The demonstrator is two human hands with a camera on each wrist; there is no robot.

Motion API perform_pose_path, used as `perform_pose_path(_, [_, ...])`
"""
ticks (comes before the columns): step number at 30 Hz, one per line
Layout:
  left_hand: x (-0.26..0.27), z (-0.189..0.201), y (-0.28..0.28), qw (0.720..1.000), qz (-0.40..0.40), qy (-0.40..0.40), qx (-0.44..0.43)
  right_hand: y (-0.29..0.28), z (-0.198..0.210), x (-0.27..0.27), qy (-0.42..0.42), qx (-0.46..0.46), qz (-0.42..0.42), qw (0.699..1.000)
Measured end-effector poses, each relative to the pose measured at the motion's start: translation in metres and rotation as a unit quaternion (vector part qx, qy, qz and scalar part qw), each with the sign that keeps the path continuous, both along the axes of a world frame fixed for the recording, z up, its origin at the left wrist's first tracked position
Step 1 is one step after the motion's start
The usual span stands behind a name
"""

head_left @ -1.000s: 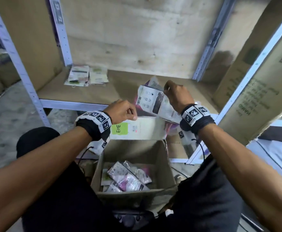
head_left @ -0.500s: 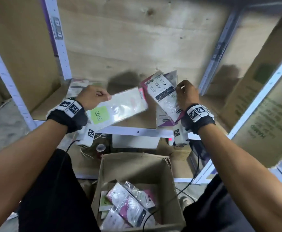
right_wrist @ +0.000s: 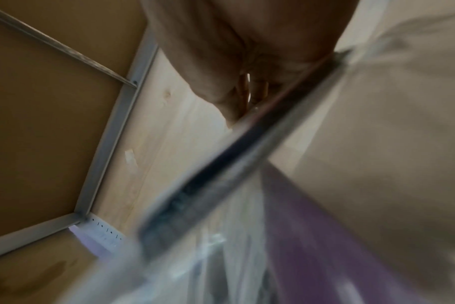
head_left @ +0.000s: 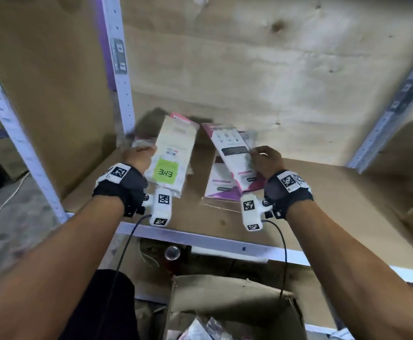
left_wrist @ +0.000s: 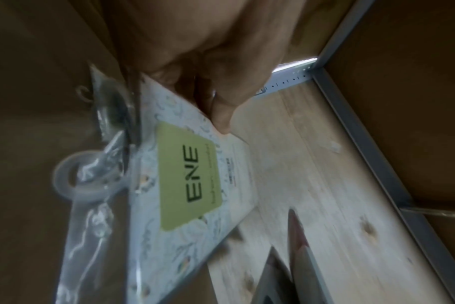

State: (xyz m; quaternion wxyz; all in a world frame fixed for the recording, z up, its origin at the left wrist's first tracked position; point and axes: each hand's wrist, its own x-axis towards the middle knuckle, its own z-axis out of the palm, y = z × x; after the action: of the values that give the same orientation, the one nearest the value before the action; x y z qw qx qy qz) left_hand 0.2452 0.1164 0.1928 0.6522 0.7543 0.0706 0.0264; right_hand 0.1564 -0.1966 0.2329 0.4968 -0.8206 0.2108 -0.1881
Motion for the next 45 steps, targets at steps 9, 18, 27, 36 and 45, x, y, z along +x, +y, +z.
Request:
perform_pose_path(9, [0.084, -0.014, 0.044, 0.996, 0.083, 0.029, 0.029, 0.071, -0.033, 0.12, 0.034, 0.054, 0.066, 0.996])
perform_pose_path(18, [0.114, -0.039, 0.067, 0.978, 0.096, 0.064, 0.176, 0.113, -0.046, 0.173, 0.124, 0.009, 0.126, 0.984])
perform_pose_path(27, [0.092, -0.032, 0.055, 0.952, 0.006, 0.051, 0.303, 0.128, -0.032, 0.154, 0.16, -0.05, 0.202, 0.965])
perform_pose_path(36, [0.001, 0.023, 0.028, 0.956, 0.018, -0.097, 0.275, 0.098, 0.003, 0.045, 0.109, 0.029, 0.277, 0.954])
perform_pose_path(45, [-0.137, 0.036, -0.028, 0.978, -0.101, -0.173, 0.054, 0.068, 0.026, -0.132, 0.058, 0.01, 0.297, 0.953])
